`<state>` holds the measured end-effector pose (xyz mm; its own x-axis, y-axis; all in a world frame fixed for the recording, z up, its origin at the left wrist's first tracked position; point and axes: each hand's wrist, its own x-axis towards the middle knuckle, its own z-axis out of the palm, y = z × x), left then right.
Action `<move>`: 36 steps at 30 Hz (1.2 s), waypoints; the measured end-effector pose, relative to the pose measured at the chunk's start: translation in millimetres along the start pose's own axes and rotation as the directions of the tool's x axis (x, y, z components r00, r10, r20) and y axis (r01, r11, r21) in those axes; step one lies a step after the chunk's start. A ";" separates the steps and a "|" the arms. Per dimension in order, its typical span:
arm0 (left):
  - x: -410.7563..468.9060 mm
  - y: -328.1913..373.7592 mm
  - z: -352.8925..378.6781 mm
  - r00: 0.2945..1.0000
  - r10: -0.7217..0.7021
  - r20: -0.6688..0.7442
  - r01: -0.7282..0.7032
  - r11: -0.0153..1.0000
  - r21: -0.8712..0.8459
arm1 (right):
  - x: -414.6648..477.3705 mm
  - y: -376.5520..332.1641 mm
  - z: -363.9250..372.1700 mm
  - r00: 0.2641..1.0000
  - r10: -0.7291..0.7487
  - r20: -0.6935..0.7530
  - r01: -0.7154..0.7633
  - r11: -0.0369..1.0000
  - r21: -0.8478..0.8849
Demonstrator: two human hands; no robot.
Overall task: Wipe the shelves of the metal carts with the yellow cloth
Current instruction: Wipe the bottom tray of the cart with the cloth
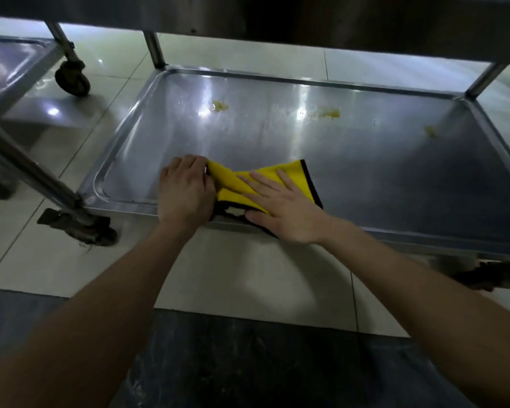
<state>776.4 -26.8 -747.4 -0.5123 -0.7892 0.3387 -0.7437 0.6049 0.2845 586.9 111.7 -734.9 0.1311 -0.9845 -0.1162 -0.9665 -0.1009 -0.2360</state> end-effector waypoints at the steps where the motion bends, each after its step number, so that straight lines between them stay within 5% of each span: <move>1: 0.3 1.0 -1.3 1.000 -0.010 0.003 0.010 1.000 -0.020 | -11.3 2.6 -1.7 1.000 -0.008 0.021 0.008 1.000 0.019; 7: 7.8 -31.1 -12.2 0.996 0.079 0.035 -0.080 0.997 0.019 | -56.9 56.3 -15.0 0.996 0.092 -0.002 -0.091 0.988 0.124; 11: 5.6 -96.7 -21.4 0.996 -0.081 -0.026 0.084 0.986 0.141 | -26.3 77.7 -18.8 0.975 0.217 -0.051 -0.215 0.975 0.049; 17: 0.9 -91.0 -19.3 0.985 -0.172 -0.011 0.172 0.977 0.127 | 93.0 68.1 -22.4 0.944 0.311 -0.107 -0.307 0.950 0.050; 23: -1.9 -90.1 -20.5 0.979 -0.171 -0.108 0.178 0.983 0.054 | 181.7 -14.6 -12.8 0.985 0.150 -0.090 -0.148 0.989 0.022; 30: -9.6 -89.1 -29.1 0.957 -0.189 -0.218 0.169 0.980 -0.108 | 111.4 -43.0 8.8 0.988 -0.150 -0.036 0.152 0.986 0.062; 33: -32.9 -85.7 -37.6 0.880 -0.281 -0.384 0.213 0.954 -0.212 | 94.5 -33.9 3.8 0.978 -0.209 -0.010 0.208 0.972 0.107; 36: -59.0 -94.6 -54.4 0.735 -0.569 -0.369 0.400 0.803 -0.441 | 99.4 -28.6 4.4 0.980 -0.196 -0.018 0.197 0.978 0.066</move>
<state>900.4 -31.7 -745.4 0.2050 -0.8851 0.4178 -0.6130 0.2167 0.7598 628.5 17.3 -743.9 0.3140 -0.9481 -0.0504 -0.9052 -0.2830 -0.3171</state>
